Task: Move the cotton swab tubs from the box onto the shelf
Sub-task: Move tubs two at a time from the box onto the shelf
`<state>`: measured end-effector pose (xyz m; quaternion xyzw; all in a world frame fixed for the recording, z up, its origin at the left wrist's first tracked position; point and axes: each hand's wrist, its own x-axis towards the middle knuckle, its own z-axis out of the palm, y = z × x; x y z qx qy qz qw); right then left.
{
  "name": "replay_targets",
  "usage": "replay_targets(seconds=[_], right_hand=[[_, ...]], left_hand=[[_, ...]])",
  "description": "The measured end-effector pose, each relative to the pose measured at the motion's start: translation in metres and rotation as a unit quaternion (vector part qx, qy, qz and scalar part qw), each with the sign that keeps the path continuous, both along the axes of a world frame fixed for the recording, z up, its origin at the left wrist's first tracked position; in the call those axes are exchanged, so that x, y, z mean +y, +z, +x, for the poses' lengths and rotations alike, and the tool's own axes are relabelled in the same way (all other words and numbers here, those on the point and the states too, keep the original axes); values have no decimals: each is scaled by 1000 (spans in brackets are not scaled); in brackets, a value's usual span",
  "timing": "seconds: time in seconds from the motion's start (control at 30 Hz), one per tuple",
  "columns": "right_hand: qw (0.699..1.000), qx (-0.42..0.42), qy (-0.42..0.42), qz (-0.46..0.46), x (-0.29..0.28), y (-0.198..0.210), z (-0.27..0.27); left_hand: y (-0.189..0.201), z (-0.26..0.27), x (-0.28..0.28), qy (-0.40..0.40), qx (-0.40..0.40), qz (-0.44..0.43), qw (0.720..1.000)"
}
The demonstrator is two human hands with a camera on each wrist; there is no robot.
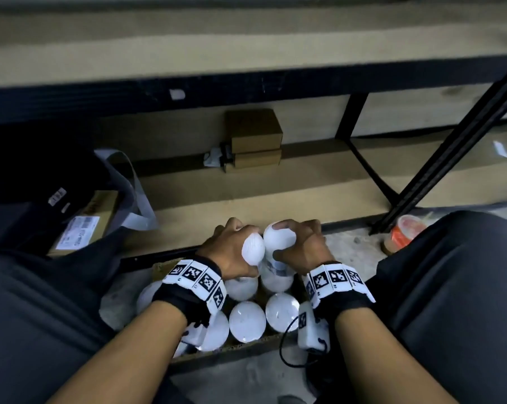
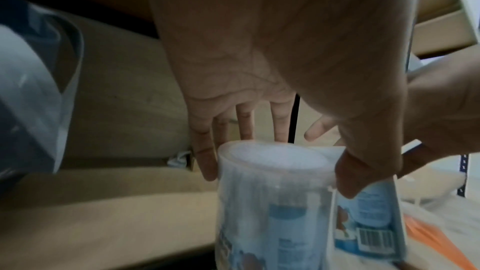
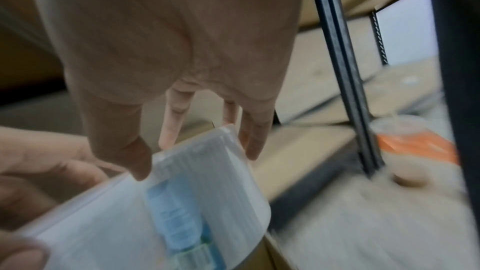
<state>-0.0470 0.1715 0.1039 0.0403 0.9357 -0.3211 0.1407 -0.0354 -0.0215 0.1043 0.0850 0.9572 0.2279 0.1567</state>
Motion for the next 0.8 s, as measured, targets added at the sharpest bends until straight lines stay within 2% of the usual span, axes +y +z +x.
replay_targets(seconds=[0.13,0.27,0.47,0.63,0.8], right_hand=[[996,85,34,-20,2,48,-2],[986,149,60,-52,-4,109,0],[948,287,97,-101,-14,200,6],[917,347,129,-148,-22,279,4],[898,378,137,-179,-37,332,-20]], left_hand=[[48,0,-10,-5,46,15,999],[111,2,-26,-11,70,27,997],[222,13,-55,-22,150,-5,988],[309,19,-70,-18,221,-24,975],[366,2,-83,-18,261,-38,964]])
